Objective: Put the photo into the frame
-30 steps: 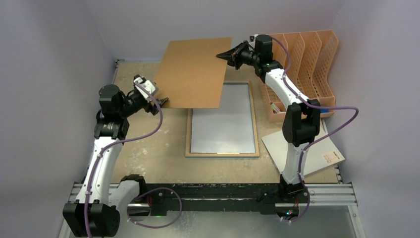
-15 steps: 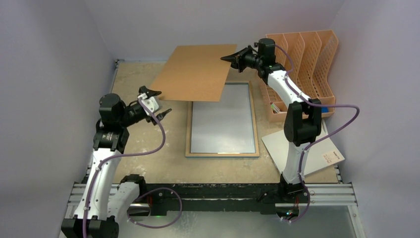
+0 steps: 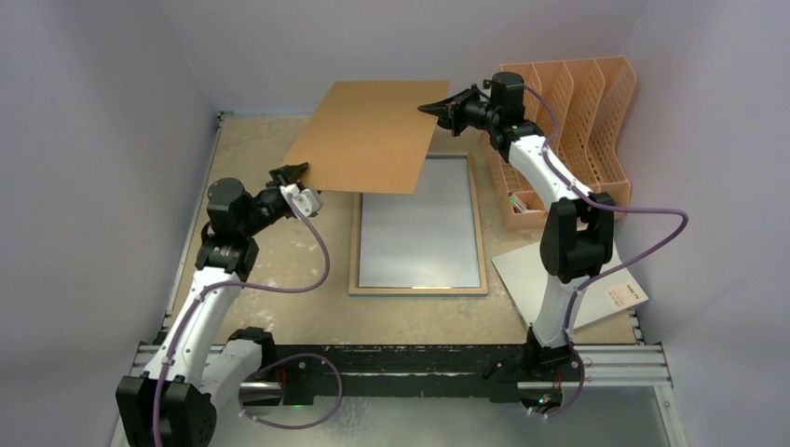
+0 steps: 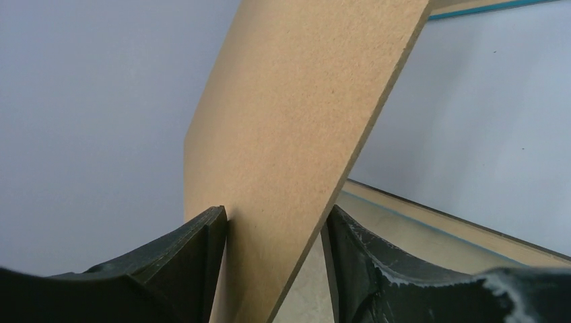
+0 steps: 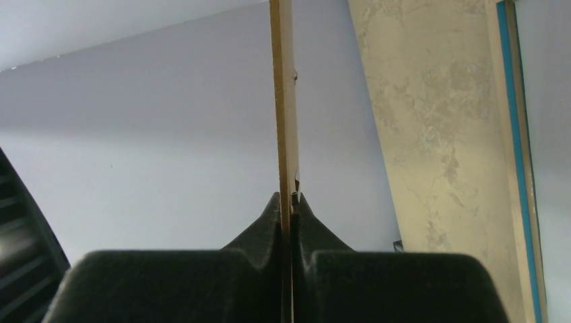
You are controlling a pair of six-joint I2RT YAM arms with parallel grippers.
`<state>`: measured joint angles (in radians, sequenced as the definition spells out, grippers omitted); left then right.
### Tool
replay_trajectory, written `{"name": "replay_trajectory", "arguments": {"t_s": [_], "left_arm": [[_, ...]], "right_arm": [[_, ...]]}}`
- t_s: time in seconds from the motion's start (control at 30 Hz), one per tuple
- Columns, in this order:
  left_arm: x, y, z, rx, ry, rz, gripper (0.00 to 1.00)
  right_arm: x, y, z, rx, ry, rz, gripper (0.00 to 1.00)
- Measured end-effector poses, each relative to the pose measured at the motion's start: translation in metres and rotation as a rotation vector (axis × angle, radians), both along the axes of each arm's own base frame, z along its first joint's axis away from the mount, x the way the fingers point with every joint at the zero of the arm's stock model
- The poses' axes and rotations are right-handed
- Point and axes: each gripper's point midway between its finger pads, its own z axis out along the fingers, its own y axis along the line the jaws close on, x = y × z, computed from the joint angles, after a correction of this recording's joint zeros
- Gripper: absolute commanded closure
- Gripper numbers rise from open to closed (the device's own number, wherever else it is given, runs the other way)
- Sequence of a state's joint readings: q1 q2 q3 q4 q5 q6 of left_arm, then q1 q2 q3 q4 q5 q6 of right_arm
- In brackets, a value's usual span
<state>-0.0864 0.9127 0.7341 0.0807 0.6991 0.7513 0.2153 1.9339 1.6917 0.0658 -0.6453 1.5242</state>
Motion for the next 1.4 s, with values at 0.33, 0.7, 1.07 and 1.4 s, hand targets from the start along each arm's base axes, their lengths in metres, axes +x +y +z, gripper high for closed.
{"name": "replay_trajectory", "arguments": {"t_s": [0.33, 0.7, 1.07, 1.4], "left_arm": [[0.001, -0.018, 0.006, 0.036, -0.076, -0.039, 0.58], [0.001, -0.031, 0.002, 0.051, -0.083, -0.070, 0.92], [0.007, -0.032, -0.001, 0.031, -0.053, -0.048, 1.00], [0.024, -0.016, 0.003, -0.206, 0.121, 0.148, 1.00]], "right_arm": [[-0.001, -0.002, -0.003, -0.018, 0.001, -0.014, 1.00], [0.000, -0.004, -0.010, -0.048, -0.002, -0.024, 1.00], [-0.002, -0.009, -0.027, -0.081, 0.059, -0.045, 0.38], [-0.022, -0.001, 0.039, -0.021, -0.198, 0.033, 0.22]]}}
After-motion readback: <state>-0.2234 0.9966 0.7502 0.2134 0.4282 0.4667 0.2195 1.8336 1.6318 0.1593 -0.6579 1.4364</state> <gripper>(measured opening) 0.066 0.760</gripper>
